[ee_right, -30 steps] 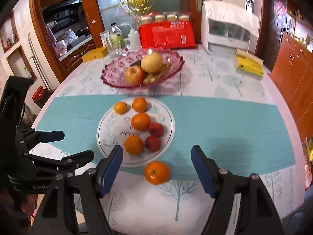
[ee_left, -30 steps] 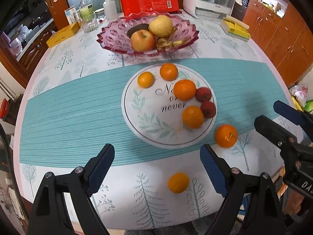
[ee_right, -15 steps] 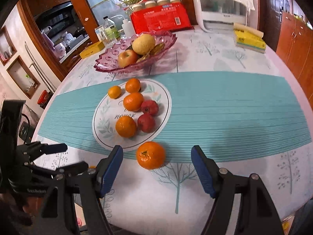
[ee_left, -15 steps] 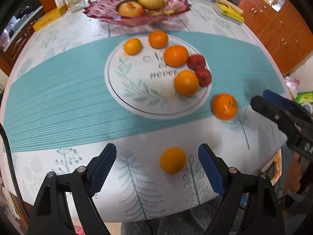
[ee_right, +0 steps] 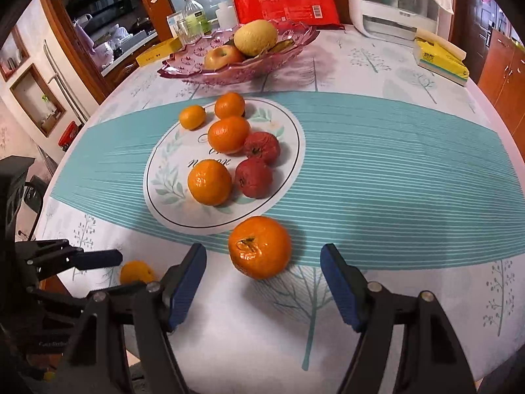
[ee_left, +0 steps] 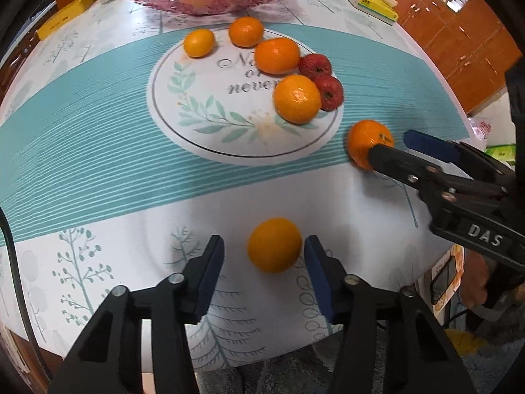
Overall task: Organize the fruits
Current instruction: 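Grasp an orange with the left tool while the right tool grasps another orange, then carry the orange with the left tool while the right tool carries its orange to the pink bowl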
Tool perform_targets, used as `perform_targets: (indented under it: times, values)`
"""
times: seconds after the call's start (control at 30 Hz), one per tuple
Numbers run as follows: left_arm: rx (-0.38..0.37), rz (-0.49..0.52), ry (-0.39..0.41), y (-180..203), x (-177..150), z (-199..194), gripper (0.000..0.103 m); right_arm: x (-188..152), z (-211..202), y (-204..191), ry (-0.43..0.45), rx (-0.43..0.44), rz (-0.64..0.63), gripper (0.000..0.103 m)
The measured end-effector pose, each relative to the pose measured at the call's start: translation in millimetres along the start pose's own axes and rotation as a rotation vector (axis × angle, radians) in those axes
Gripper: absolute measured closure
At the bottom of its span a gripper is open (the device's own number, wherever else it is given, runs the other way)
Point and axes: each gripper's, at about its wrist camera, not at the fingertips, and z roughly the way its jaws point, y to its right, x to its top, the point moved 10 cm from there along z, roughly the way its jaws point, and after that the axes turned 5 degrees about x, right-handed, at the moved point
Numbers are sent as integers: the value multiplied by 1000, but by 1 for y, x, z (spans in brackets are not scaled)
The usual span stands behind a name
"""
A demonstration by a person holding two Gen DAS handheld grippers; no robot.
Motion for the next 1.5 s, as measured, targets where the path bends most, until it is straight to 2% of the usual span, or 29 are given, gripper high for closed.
perform_targets:
  times: [0.17, 0.23, 0.33, 0.57, 0.67, 0.83, 1.03, 1.27, 1.5]
  values:
    - [-10, 27, 6, 10, 0, 3, 67, 0, 6, -2, 4, -14, -19, 31]
    - [-12, 27, 6, 12, 0, 4, 71, -2, 9, -1, 3, -22, -22, 36]
    - [-14, 21, 12, 14, 3, 4, 71, -4, 13, 1, -14, -16, -15, 45]
    - [-12, 15, 20, 12, 2, 2, 72, -7, 20, 5, -31, 11, 4, 49]
    - [-13, 15, 23, 12, 3, 4, 72, -8, 22, 1, -36, 39, 0, 57]
    - [-18, 13, 32, 11, 4, 3, 73, -8, 21, 0, -36, 51, -7, 59]
    - [12, 41, 98, 15, 18, -14, 74, -5, 14, 2, -31, 73, 8, 60]
    - [81, 81, 167, 17, 50, -49, 74, 28, -26, -6, 65, 90, -33, 60]
    - [174, 86, 261, 8, 93, -105, 74, 74, -75, -19, 185, 112, -77, 59]
